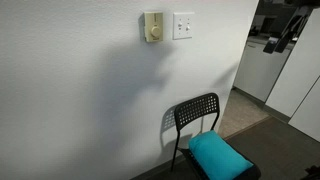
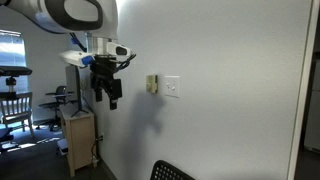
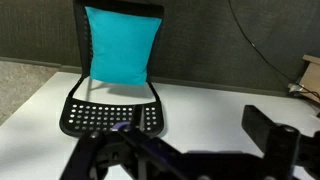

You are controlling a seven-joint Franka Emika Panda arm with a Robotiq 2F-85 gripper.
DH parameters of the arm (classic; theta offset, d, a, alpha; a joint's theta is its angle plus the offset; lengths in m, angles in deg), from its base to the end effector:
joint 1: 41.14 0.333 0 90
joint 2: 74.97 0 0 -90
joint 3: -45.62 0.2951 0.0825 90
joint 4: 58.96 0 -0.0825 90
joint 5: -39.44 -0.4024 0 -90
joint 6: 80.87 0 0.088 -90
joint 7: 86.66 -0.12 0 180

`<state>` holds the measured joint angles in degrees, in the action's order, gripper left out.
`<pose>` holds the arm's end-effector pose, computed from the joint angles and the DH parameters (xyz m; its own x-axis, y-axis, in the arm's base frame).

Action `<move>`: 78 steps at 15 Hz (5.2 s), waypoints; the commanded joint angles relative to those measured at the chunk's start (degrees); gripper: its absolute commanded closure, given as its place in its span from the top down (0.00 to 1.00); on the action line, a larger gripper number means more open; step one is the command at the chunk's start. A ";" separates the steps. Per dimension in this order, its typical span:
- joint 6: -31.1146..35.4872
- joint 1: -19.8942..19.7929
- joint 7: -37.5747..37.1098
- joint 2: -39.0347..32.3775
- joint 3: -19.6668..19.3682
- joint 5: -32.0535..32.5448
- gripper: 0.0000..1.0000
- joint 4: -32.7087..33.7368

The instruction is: Turn on the right light switch

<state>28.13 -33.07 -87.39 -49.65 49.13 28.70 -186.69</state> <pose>0.4479 0.1102 0.5207 0.9863 0.1243 0.1080 0.1405 -0.9775 -0.1576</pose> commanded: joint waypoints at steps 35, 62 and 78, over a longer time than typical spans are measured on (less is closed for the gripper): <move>8.75 1.76 23.86 -15.97 1.46 2.37 1.00 11.27; 12.35 0.86 30.47 -29.13 2.89 24.43 1.00 22.10; 24.79 0.76 40.50 -33.19 3.94 27.97 1.00 25.36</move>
<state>49.22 -31.33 -51.16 -80.44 52.00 57.34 -163.31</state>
